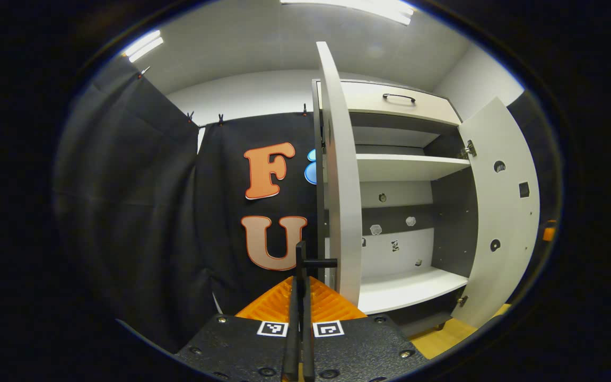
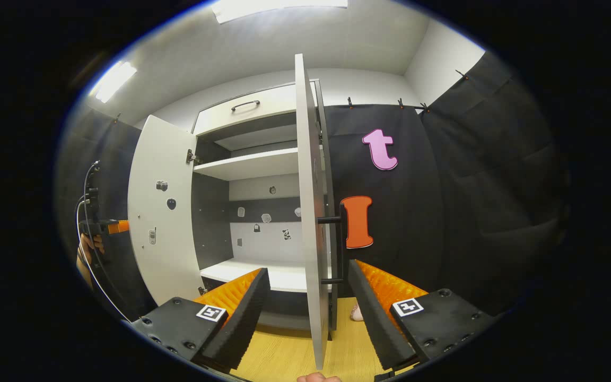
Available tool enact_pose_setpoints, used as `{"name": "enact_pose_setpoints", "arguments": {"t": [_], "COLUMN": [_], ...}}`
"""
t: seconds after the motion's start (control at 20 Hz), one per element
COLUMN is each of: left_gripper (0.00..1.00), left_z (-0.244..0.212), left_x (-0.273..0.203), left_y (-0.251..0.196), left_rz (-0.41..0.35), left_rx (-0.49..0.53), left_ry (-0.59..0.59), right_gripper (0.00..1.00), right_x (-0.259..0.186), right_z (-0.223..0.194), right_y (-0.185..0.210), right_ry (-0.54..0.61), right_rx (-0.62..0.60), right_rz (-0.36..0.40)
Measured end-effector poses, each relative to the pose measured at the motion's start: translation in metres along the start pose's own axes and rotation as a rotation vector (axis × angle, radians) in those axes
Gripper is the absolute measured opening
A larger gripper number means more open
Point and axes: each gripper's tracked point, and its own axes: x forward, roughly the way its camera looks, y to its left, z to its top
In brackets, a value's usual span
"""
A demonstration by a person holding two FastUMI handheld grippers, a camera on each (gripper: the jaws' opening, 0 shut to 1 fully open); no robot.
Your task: Open the right door of the double-door shoe cabinet with the right hand, and open the left door with the left hand.
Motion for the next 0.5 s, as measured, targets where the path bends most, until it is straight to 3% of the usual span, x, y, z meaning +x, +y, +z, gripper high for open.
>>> {"name": "enact_pose_setpoints", "arguments": {"t": [0.05,0.2,0.3,0.5], "left_gripper": [0.04,0.09,0.08,0.07], "left_z": [-0.002,-0.010,-0.015,-0.005], "left_x": [-0.001,-0.001,-0.003,-0.027], "left_y": [0.005,0.007,0.003,0.001], "left_rz": [-0.009,-0.012,-0.010,0.002], "left_rx": [-0.010,-0.008,-0.011,-0.025], "left_ry": [0.009,0.031,0.041,0.016], "right_gripper": [0.93,0.98,0.93,0.98], "right_x": [-0.001,-0.004,-0.008,-0.011], "right_z": [0.000,0.002,0.002,0.005], "right_y": [-0.002,-0.007,-0.010,-0.008], "right_ry": [-0.002,-0.002,0.000,-0.012], "right_rx": [0.001,-0.001,-0.003,-0.013], "right_rz": [-0.005,-0.025,-0.034,-0.038]}}
